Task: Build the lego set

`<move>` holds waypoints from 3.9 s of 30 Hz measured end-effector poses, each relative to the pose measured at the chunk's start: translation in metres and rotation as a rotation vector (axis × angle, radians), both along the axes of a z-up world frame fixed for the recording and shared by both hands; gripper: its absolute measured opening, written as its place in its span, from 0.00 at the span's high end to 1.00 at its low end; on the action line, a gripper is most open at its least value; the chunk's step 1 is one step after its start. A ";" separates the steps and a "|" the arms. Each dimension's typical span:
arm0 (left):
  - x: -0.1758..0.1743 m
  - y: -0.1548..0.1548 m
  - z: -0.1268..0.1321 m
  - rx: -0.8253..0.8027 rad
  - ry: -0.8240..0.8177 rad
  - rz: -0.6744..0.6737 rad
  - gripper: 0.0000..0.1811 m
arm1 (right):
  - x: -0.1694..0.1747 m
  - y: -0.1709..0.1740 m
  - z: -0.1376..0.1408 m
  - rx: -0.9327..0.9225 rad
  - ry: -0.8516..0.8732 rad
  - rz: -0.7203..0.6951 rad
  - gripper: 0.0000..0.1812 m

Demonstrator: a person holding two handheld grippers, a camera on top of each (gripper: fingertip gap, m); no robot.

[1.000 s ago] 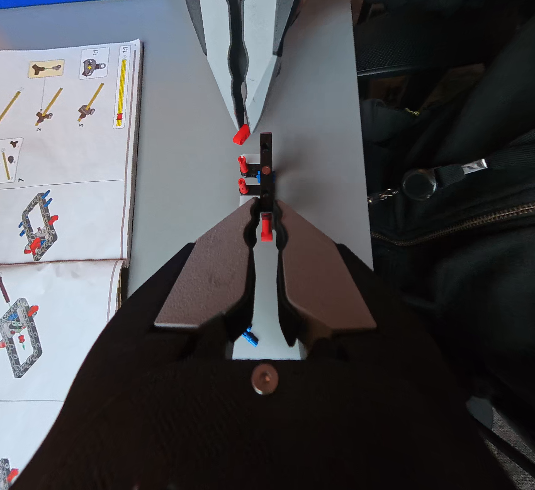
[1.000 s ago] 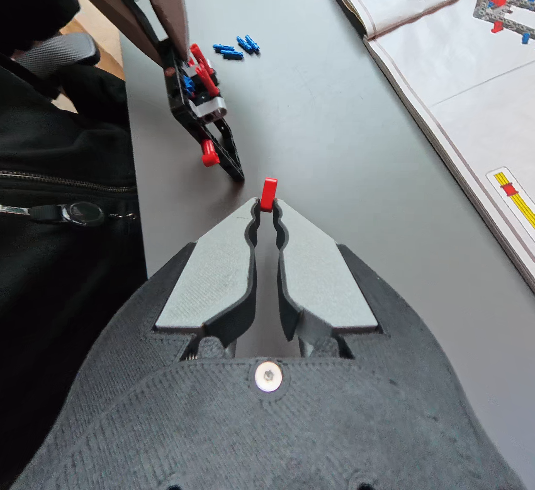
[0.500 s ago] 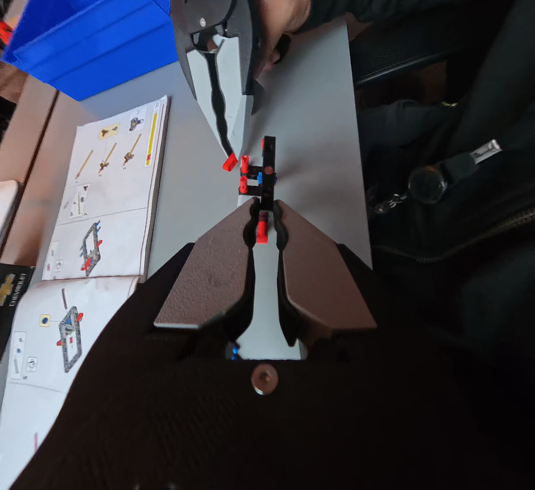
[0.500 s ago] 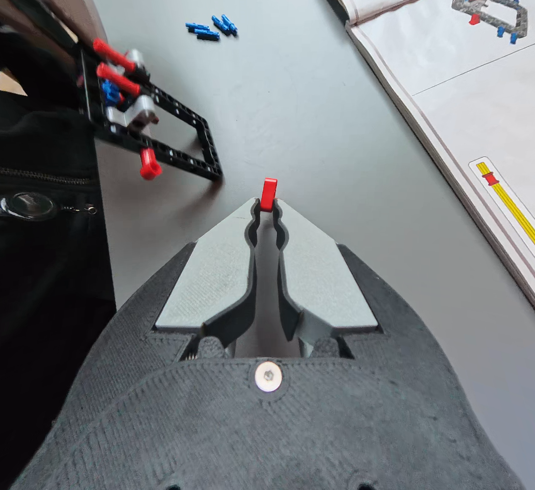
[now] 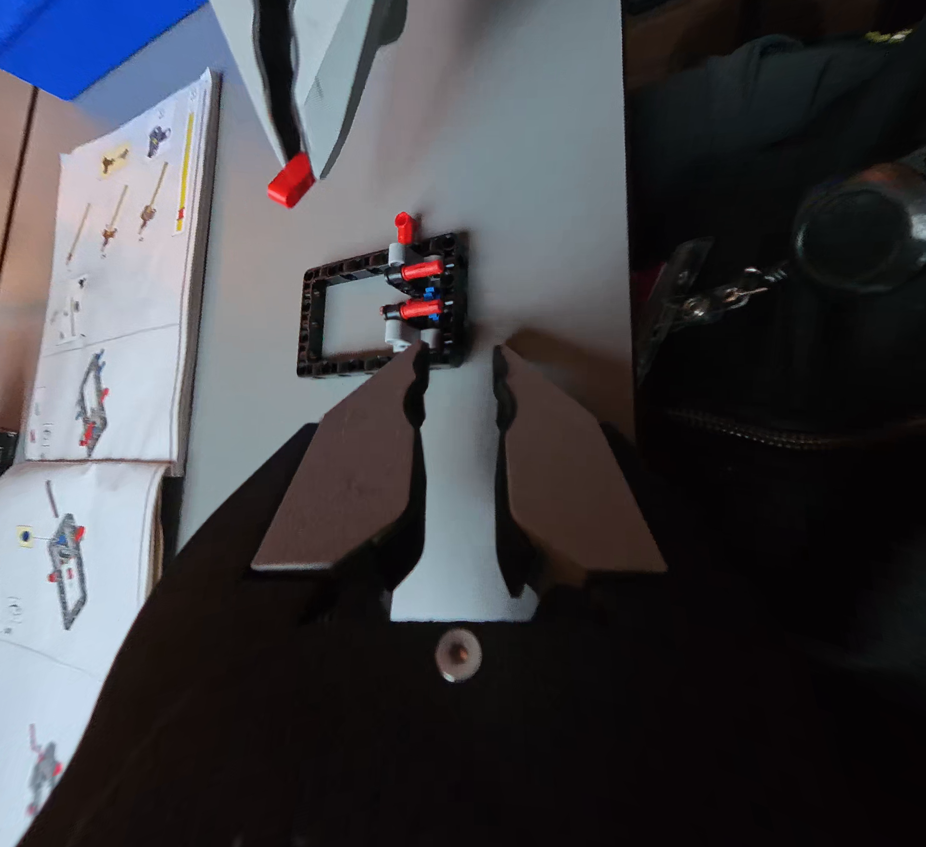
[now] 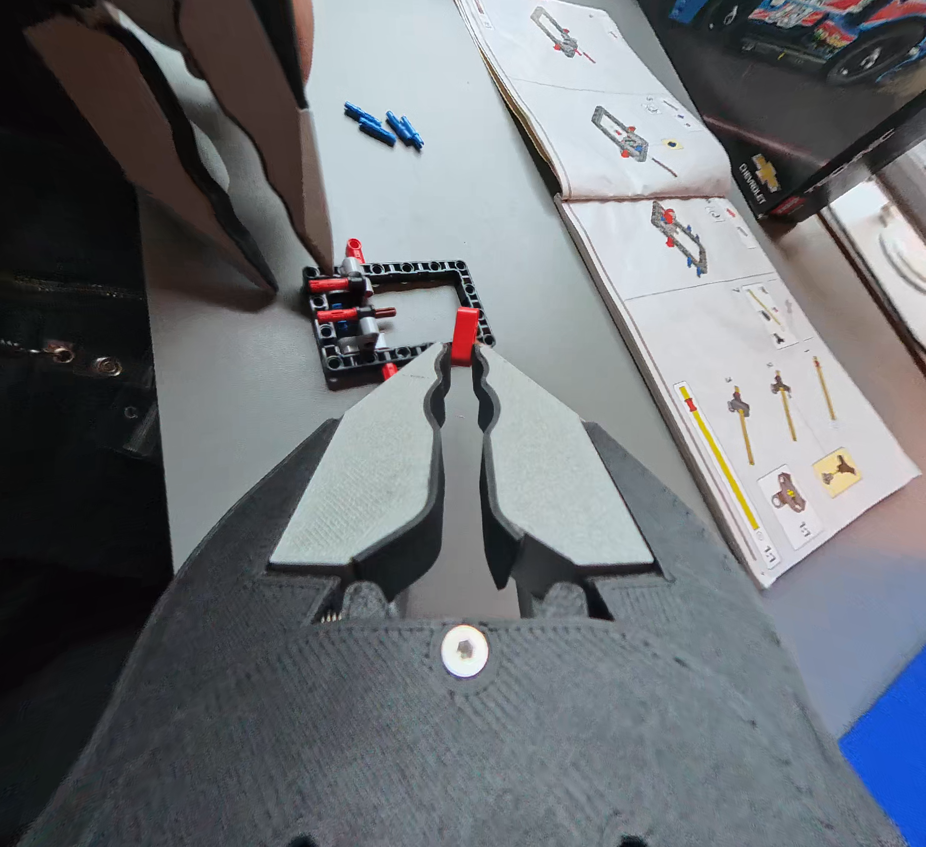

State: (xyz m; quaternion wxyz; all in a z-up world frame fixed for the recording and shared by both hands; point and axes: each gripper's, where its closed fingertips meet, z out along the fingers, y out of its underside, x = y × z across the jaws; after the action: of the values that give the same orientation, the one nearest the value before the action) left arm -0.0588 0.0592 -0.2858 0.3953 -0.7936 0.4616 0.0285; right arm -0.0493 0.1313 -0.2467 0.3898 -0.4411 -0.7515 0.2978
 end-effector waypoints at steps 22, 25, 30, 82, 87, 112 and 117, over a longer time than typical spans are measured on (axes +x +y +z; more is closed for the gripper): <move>0.022 0.004 0.054 -0.240 -0.641 0.066 0.95 | 0.006 -0.072 0.010 0.517 0.121 0.104 0.98; 0.022 -0.004 0.048 -0.163 -0.510 0.020 0.89 | 0.012 -0.071 0.002 0.313 0.048 0.118 0.98; 0.027 -0.006 0.030 -0.025 -0.255 -0.054 0.96 | 0.019 -0.079 -0.008 0.071 -0.060 0.176 0.97; 0.017 -0.009 0.017 -0.240 -0.493 0.081 0.97 | 0.006 -0.081 -0.022 0.100 -0.073 0.264 0.86; 0.018 -0.011 0.013 -0.241 -0.452 0.029 0.97 | 0.007 -0.080 -0.028 0.102 -0.086 0.242 0.96; -0.029 0.006 0.009 -0.243 -0.310 0.017 0.81 | -0.002 -0.070 -0.015 -0.100 -0.234 0.091 0.97; -0.022 0.010 0.010 -0.309 -0.353 -0.094 0.85 | -0.005 -0.070 -0.018 -0.071 -0.278 0.071 0.97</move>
State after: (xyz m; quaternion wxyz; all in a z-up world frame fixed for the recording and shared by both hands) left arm -0.0807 0.0692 -0.2760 0.3445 -0.8150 0.4208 -0.2001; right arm -0.0543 0.0615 -0.2647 0.2552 -0.4649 -0.8023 0.2738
